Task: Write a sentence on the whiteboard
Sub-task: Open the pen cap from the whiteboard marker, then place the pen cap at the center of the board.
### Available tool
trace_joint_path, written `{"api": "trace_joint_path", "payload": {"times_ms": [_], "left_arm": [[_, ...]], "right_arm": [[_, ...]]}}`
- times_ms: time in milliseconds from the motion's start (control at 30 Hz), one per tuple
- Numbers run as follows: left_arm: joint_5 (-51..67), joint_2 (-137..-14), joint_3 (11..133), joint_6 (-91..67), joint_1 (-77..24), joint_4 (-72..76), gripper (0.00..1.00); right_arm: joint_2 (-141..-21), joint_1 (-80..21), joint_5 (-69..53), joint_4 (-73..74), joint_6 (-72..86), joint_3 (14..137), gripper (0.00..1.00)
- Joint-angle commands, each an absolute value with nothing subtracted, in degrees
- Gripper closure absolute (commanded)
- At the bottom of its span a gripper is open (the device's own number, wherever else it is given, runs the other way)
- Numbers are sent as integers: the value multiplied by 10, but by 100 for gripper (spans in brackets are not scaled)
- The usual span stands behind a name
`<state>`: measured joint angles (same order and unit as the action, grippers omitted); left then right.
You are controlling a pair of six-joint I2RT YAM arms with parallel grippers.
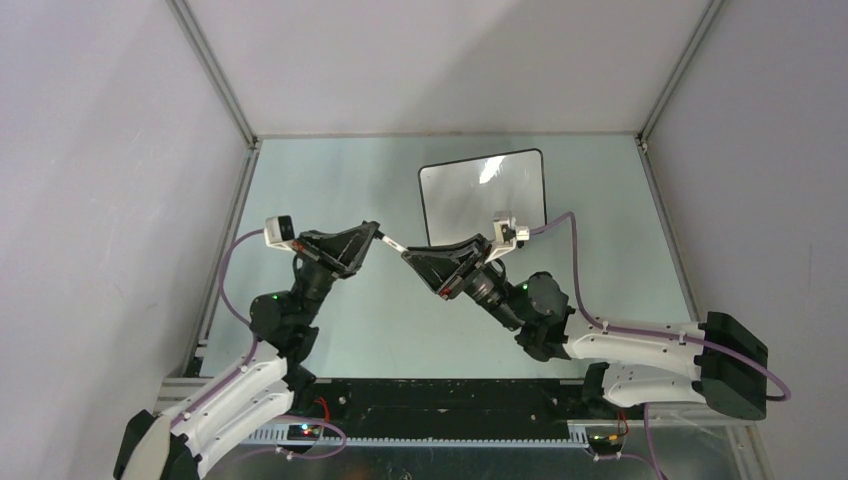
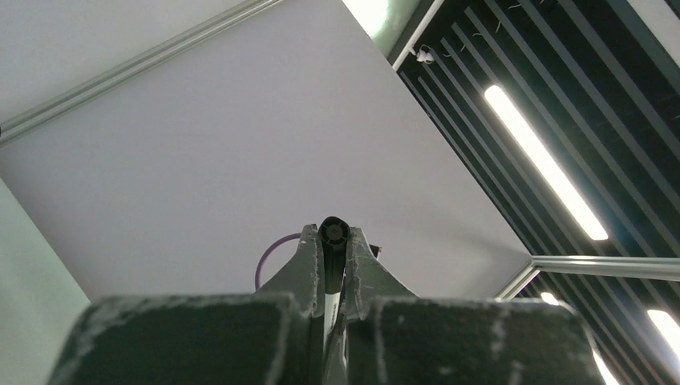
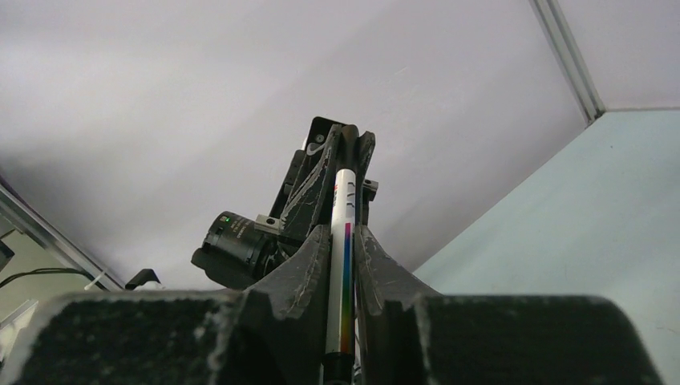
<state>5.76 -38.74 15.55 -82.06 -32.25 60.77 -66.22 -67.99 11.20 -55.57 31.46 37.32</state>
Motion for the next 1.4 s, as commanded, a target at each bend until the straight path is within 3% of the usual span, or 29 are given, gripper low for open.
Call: {"api": "trace_joint_path", "payload": {"times_ms": [0, 67, 167, 333, 500, 767, 900, 1100, 1267, 1367], "left_arm": [[64, -394, 163, -827, -331, 630, 100], [64, -395, 162, -826, -331, 631, 100], [62, -392, 162, -822, -331, 622, 100], [46, -359, 160, -796, -331, 586, 100], [-74, -274, 107, -793, -307, 500, 100], [-69, -183, 39, -804, -194, 420, 100], [-54, -202, 71, -736, -188, 351, 100], [-124, -290, 143, -609, -189, 120, 100], [-127, -428, 181, -515, -196, 84, 100], [-188, -503, 213, -454, -254, 68, 100]], "right_arm": [[-663, -681, 121, -572, 302, 397, 82], [-663, -680, 124, -569, 302, 397, 82], [-662, -680, 124, -565, 300, 397, 100], [-645, -681, 146, -519, 302, 397, 100], [-598, -677, 138, -459, 307, 352, 100], [-420, -638, 128, -369, 375, 204, 100], [-345, -631, 160, -251, 370, 192, 100], [-266, -613, 225, -106, 334, 195, 100], [-294, -582, 229, -32, 306, 228, 100], [-321, -559, 195, -14, 285, 241, 100]]}}
